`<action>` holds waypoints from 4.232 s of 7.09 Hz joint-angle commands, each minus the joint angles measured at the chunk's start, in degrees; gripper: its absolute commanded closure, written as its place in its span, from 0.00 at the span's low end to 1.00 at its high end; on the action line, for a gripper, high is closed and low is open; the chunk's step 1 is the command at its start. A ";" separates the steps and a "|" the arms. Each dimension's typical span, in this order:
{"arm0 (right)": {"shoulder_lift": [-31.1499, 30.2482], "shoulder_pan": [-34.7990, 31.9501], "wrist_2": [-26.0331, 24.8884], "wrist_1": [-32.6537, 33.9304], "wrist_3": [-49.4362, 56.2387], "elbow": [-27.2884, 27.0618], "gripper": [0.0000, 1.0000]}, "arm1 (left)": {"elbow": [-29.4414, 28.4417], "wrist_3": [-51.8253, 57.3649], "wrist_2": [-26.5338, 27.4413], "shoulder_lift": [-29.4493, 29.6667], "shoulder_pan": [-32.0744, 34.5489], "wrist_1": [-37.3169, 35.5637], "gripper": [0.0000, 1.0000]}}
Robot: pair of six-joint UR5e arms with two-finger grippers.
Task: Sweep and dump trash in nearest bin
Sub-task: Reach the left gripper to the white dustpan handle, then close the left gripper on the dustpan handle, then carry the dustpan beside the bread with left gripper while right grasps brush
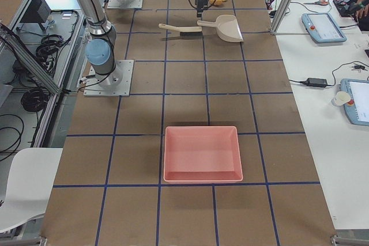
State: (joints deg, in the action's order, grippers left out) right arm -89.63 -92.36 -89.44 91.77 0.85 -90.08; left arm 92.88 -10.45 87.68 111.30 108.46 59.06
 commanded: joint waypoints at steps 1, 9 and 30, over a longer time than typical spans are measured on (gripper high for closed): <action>0.07 0.08 -0.03 -0.01 -0.06 -0.01 0.01 | 0.81 -3.50 -0.66 1.81 0.52 -1.76 0.00; -0.10 -0.01 -0.47 -0.10 0.03 -0.01 0.02 | -0.33 -7.92 -0.75 8.05 3.42 -4.31 0.11; 0.86 -15.11 0.67 14.10 -14.55 -12.82 0.04 | 0.80 52.22 1.01 -11.62 -28.80 17.49 0.94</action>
State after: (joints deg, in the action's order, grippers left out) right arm -89.24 -104.76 -88.79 102.74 -12.26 -100.85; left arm 92.58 34.03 88.55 101.67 83.90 75.57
